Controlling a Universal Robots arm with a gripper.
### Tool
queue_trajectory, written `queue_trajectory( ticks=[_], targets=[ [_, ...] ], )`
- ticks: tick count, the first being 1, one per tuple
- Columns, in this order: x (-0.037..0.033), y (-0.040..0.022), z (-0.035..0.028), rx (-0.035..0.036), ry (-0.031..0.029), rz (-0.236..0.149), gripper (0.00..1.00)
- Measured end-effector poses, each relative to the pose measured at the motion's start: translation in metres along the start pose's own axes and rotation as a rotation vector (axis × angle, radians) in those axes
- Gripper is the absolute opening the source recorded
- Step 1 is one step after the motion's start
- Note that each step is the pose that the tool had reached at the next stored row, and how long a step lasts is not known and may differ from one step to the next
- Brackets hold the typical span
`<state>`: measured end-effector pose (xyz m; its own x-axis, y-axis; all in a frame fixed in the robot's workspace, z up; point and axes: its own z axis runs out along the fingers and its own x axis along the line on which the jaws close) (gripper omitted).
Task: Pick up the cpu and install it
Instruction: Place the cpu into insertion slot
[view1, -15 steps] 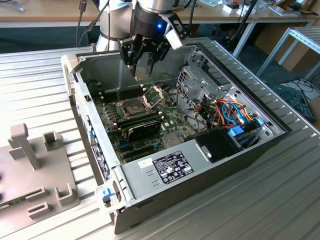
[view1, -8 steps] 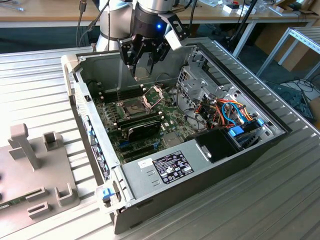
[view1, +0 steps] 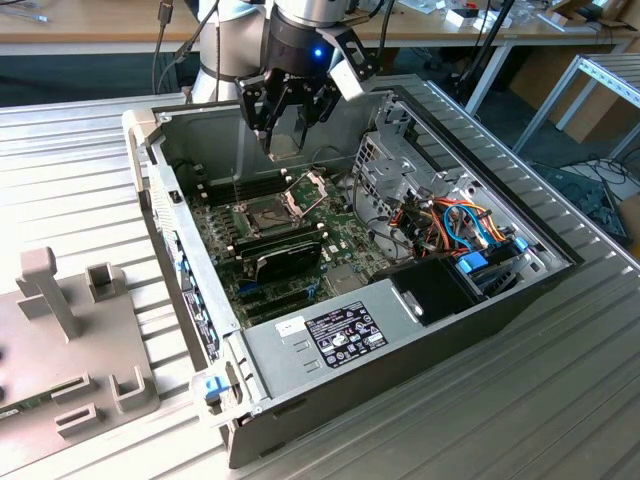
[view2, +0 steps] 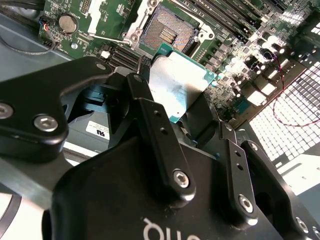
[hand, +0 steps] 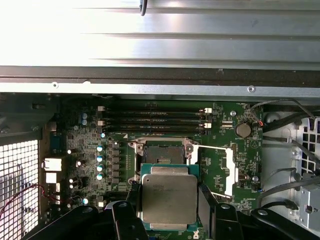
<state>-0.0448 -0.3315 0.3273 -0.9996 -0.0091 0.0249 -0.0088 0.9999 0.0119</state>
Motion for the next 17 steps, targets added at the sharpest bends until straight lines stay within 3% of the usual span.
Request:
queue_trajectory(
  ticks=[6,17],
  targets=[
    [0.0,0.0,0.0001,-0.0009,-0.0004,0.039,0.55],
    [0.0,0.0,0.0001,-0.0011,-0.0005,0.043,0.55]
  ],
)
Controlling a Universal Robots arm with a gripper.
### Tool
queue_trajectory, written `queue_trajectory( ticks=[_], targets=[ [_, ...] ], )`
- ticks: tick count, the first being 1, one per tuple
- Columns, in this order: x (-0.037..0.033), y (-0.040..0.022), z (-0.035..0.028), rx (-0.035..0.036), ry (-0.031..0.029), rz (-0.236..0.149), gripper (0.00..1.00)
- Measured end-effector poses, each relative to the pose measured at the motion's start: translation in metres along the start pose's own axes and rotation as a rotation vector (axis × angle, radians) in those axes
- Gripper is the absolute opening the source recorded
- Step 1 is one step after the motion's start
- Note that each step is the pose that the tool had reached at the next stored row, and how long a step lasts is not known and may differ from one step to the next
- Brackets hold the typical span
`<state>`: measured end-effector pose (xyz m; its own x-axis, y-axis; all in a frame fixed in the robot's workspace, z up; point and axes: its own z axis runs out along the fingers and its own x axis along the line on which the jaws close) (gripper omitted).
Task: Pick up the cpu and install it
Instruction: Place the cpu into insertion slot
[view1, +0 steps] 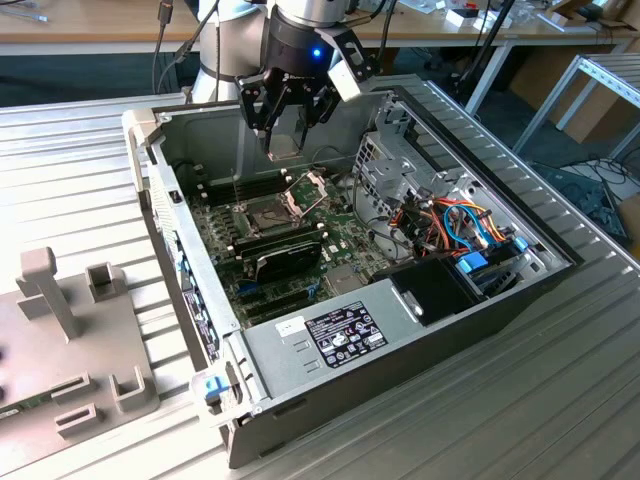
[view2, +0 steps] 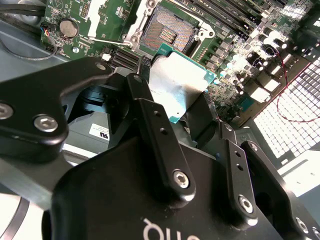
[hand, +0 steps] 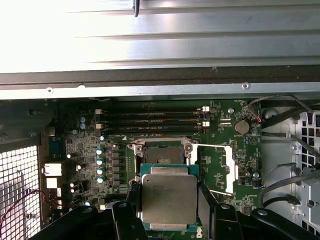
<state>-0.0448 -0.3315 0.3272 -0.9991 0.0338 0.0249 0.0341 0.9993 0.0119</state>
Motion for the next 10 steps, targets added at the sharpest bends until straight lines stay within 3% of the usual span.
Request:
queue_trajectory(
  ticks=[10],
  targets=[
    [0.0,0.0,0.0,-0.0003,-0.0001,0.011,0.55]
  ],
)
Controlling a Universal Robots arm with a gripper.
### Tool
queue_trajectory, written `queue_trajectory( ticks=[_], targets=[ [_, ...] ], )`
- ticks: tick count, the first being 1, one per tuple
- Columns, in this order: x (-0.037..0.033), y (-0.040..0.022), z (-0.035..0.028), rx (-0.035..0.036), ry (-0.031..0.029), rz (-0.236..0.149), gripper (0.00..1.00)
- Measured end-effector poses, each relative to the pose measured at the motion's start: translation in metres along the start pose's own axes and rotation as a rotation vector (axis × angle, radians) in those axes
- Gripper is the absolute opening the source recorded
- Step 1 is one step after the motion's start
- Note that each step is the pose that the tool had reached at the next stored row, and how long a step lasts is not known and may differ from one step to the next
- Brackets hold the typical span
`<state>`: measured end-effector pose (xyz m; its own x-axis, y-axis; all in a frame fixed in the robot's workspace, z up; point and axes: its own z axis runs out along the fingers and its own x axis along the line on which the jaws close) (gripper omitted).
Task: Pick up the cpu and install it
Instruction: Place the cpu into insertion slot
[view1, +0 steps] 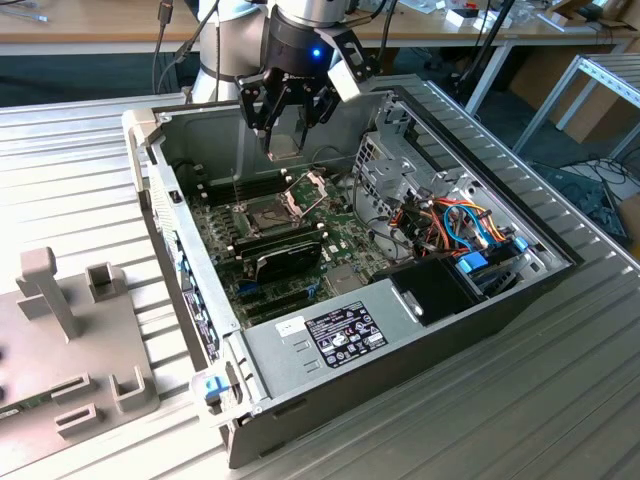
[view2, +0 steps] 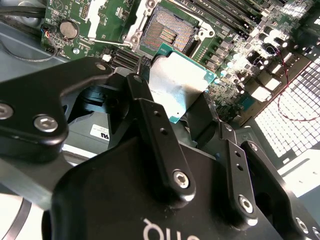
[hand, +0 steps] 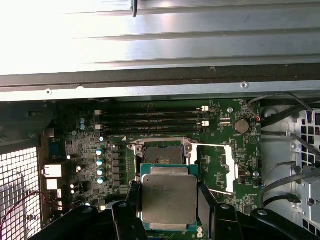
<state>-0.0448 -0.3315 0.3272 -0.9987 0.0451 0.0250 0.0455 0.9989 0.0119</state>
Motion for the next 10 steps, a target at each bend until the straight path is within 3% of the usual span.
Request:
queue_trajectory(
  ticks=[10],
  targets=[
    [0.0,0.0,0.0,-0.0002,-0.0001,0.009,0.55]
  ],
)
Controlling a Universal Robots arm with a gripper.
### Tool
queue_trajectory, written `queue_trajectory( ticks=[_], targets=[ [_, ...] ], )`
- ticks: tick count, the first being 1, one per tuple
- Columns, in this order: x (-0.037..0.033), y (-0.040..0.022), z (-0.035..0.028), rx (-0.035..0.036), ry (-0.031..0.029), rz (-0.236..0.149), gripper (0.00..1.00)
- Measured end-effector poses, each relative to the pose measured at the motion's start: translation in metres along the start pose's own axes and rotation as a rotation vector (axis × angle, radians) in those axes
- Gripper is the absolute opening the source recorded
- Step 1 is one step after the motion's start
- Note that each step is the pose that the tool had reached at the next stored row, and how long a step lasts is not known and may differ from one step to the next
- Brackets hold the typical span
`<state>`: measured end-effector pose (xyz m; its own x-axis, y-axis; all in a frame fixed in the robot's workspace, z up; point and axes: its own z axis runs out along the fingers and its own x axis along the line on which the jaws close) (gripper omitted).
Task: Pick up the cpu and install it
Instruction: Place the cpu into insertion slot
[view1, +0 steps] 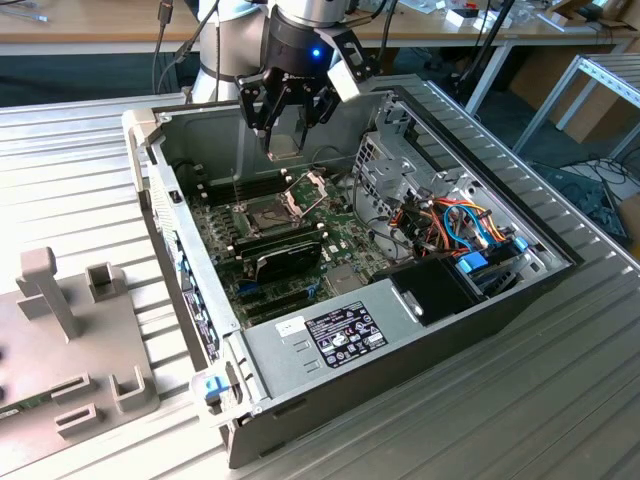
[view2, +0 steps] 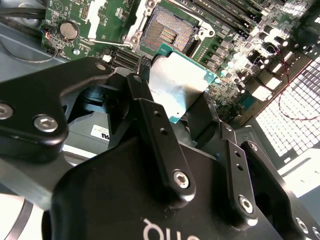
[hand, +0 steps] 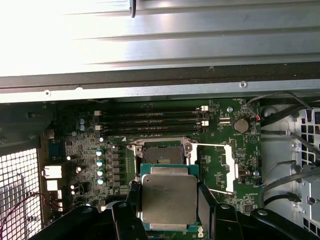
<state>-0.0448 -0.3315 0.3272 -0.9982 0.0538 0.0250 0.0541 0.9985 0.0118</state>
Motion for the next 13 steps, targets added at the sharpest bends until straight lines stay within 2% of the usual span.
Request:
queue_trajectory(
  ticks=[7,13],
  targets=[
    [0.0,0.0,0.0,0.0,-0.0001,0.001,0.55],
    [0.0,0.0,0.0,-0.0006,-0.0003,0.02,0.55]
  ],
)
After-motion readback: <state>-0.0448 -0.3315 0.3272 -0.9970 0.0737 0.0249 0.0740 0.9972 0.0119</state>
